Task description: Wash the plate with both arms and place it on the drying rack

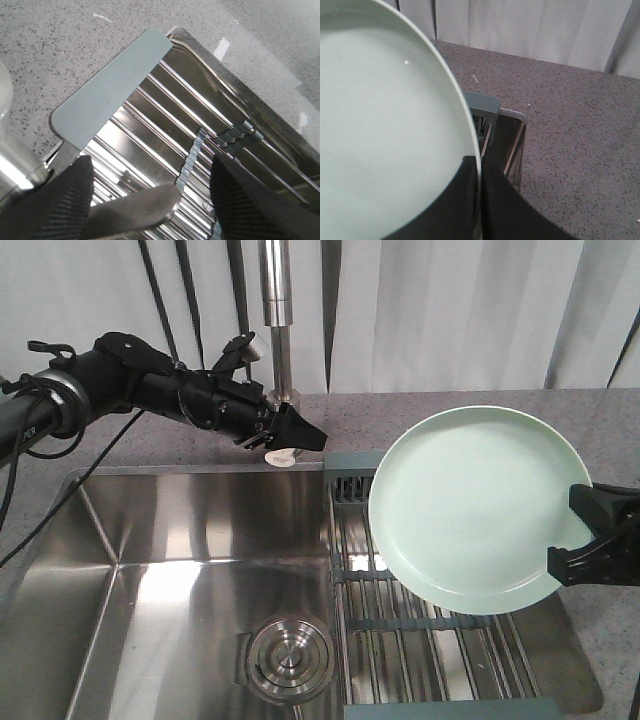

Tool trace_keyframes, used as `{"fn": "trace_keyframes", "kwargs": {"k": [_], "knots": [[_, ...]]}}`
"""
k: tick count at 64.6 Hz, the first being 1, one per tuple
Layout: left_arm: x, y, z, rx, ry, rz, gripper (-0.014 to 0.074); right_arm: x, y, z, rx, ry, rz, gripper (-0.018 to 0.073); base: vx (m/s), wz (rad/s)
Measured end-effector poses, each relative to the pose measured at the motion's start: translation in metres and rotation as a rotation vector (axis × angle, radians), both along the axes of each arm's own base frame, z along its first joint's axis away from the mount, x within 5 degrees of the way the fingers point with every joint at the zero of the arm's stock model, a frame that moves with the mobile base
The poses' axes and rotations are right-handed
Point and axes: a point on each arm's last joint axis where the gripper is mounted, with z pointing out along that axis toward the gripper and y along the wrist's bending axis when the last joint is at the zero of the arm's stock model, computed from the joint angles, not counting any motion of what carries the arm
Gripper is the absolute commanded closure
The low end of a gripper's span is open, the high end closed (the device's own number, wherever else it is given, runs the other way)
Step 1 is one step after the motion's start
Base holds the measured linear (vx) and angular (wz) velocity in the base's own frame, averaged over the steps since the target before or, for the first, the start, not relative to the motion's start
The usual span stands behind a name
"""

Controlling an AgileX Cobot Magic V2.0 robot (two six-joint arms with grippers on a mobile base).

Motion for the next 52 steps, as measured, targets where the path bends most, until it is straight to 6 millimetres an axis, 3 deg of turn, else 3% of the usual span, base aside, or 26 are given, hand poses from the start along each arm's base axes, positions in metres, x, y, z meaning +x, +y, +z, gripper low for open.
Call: {"fn": "trace_keyframes", "kwargs": {"k": [28, 38, 52], "knots": [[-0.003, -0.001, 0.008, 0.014, -0.027, -0.011, 0.0125, 0.000, 0.000, 0.000, 0.000, 0.000, 0.000, 0.0569, 0.00, 0.00], [-0.014, 0.013, 0.040, -0.009, -0.060, -0.050, 0.0125, 0.000, 0.000, 0.000, 0.000, 0.000, 0.000, 0.0569, 0.00, 0.00], [-0.025, 0.049, 0.089, -0.026, -0.145, -0.010, 0.0125, 0.000, 0.000, 0.000, 0.000, 0.000, 0.000, 0.0569, 0.00, 0.00]]}}
